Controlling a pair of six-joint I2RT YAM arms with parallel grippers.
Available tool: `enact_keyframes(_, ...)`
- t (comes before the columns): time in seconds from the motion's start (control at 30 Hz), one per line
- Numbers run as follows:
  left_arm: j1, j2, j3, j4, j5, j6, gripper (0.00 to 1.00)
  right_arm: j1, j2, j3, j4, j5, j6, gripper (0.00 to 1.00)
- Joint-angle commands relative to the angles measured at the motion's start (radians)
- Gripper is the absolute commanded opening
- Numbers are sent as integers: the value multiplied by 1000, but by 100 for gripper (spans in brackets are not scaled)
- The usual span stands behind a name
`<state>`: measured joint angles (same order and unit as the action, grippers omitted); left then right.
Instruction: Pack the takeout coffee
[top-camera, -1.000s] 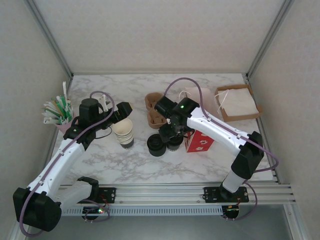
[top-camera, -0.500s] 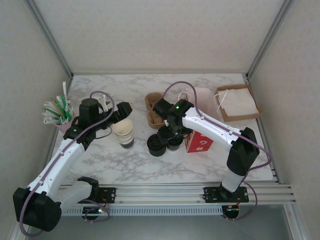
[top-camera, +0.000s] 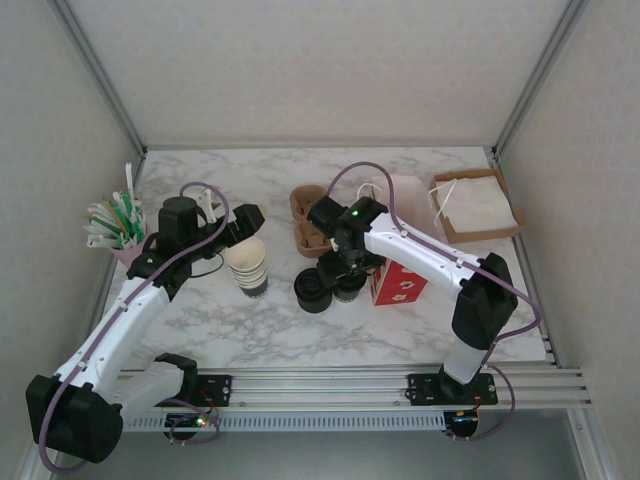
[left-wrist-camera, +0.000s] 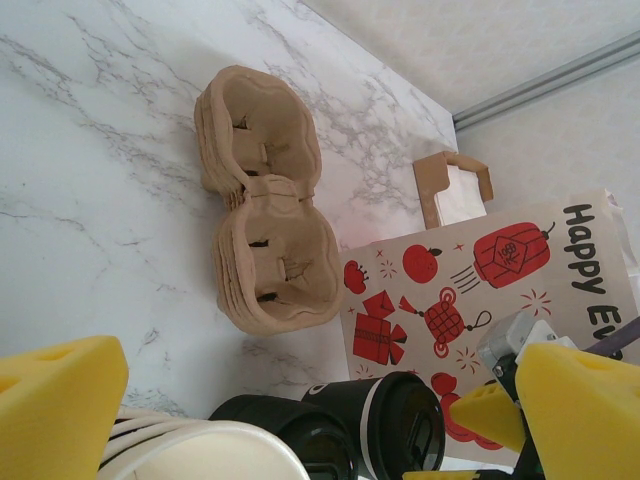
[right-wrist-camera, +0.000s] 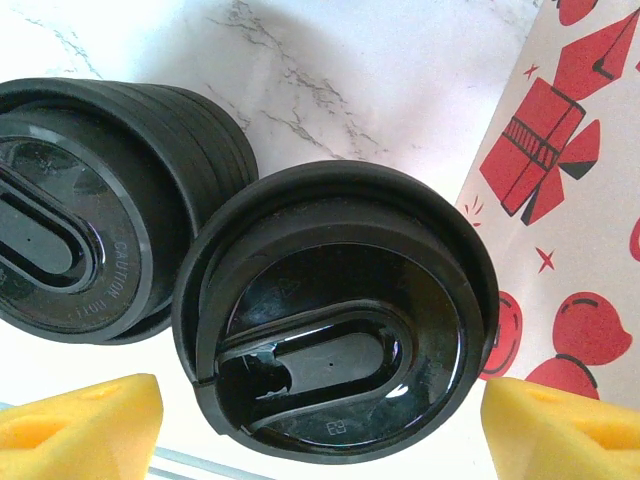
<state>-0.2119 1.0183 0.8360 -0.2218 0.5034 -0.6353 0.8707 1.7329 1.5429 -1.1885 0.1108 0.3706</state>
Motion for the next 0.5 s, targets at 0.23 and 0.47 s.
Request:
enact_keyframes(0.23,9,-1,18,-10,25,5,100,-10,28,-29,19,-5,11,79)
enact_keyframes(0.47,9,0,20,-12,24,6,100,-15,38,-33,33,-11,9,78)
